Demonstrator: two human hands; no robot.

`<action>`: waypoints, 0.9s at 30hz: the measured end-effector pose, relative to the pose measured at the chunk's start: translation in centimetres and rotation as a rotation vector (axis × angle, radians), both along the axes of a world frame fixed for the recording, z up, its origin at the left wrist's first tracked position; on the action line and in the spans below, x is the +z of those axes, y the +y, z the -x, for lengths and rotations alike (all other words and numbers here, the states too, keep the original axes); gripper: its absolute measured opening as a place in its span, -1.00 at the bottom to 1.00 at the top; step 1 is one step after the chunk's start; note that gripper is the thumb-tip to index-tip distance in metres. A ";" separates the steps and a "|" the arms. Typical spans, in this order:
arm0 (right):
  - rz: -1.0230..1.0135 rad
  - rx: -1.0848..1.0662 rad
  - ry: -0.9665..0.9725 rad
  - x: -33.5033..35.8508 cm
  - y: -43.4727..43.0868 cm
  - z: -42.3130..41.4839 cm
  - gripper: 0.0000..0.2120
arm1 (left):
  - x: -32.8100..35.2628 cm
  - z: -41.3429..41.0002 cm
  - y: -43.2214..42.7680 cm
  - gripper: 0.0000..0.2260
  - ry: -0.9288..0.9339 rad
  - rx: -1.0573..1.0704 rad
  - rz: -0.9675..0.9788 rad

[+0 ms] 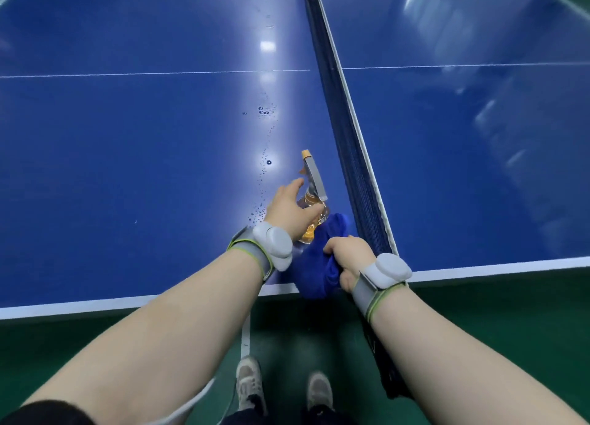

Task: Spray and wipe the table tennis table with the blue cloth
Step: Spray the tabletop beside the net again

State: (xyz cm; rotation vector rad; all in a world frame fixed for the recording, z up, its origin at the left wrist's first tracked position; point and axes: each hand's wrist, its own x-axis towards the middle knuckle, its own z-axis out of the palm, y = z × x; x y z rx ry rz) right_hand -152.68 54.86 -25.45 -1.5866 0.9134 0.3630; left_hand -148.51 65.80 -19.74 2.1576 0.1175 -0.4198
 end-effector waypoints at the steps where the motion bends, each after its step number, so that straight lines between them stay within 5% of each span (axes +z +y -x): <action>1: -0.029 -0.007 0.009 -0.1 0.1 -0.2 -0.85 | -0.1 -0.7 -0.1 -0.44 -0.002 -0.012 -0.002; 10: -0.235 -0.189 0.020 -0.7 2.2 -2.5 -0.58 | -0.8 -3.7 0.8 -0.90 0.021 0.008 0.138; 13: -0.252 -0.174 0.071 -1.2 2.1 -2.9 -0.50 | -0.8 -4.7 2.0 -0.88 -0.002 0.029 0.149; 16: -0.071 -0.119 0.118 -0.1 2.0 -3.2 -0.71 | -0.6 -5.7 3.3 -0.90 -0.036 0.034 0.155; 19: 0.283 -0.011 0.115 1.2 1.9 -3.5 -0.63 | -0.3 -6.7 4.7 -0.83 -0.058 0.023 0.156; 22: 0.436 0.117 -0.059 1.0 3.2 -4.4 -0.30 | 0.1 -7.2 5.8 -0.83 -0.043 0.003 0.157; 27: 0.143 0.404 -0.418 2.7 6.9 -7.3 -0.04 | 0.7 -7.7 7.2 -0.86 -0.041 -0.067 0.169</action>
